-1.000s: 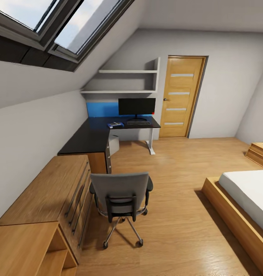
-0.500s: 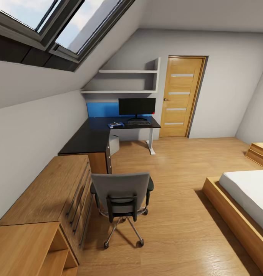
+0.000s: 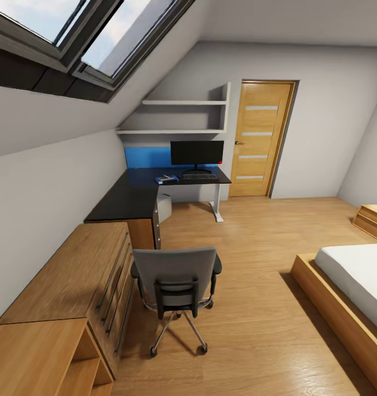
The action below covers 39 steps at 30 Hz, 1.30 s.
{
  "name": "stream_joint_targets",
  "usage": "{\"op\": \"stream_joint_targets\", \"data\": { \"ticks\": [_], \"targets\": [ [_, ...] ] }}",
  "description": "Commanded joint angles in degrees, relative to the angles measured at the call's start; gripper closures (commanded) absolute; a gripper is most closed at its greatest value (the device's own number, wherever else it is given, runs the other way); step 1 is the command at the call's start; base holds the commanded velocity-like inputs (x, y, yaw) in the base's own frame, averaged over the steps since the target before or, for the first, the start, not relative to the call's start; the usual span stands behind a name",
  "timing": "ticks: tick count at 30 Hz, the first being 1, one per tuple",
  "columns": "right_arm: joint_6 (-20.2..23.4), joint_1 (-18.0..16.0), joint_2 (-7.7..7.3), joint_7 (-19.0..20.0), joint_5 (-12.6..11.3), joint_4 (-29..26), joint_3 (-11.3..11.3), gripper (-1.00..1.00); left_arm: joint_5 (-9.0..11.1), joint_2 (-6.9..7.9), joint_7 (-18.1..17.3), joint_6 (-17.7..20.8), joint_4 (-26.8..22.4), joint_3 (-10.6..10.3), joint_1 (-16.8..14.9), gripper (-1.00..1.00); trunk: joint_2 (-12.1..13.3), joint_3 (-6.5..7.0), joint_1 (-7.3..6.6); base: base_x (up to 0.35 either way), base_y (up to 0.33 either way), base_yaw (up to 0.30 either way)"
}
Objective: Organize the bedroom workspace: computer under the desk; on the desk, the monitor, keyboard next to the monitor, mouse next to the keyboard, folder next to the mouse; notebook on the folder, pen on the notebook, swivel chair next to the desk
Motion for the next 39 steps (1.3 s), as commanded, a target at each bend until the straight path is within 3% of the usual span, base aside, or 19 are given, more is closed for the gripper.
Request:
{"op": "stream_joint_targets", "data": {
  "ticks": [1, 26, 39],
  "targets": [
    [-0.05, -0.03, -0.01, -0.5, -0.01, -0.04, 0.48, -1.0, 0.51, 0.05, 0.43, -0.16, -0.1, -0.48, 0.0, -1.0, -0.12, -0.11, 0.04, 0.0, 0.002, 0.0],
    [-0.07, -0.03, -0.06, -0.5, -0.01, -0.05, 0.41, -1.0, 0.73, -0.31, 0.73, -0.14, -0.68, -0.42, 0.0, -1.0, -0.12, -0.11, 0.04, 0.0, 0.0, 0.0],
    [0.0, -0.03, -0.03, -0.5, -0.01, -0.02, 0.45, -1.0, 1.04, -0.58, 0.65, 0.69, -0.56, -0.31, 0.0, -1.0, -5.33, -2.45, 2.89, 0.0, 0.0, 0.0]
  ]
}}
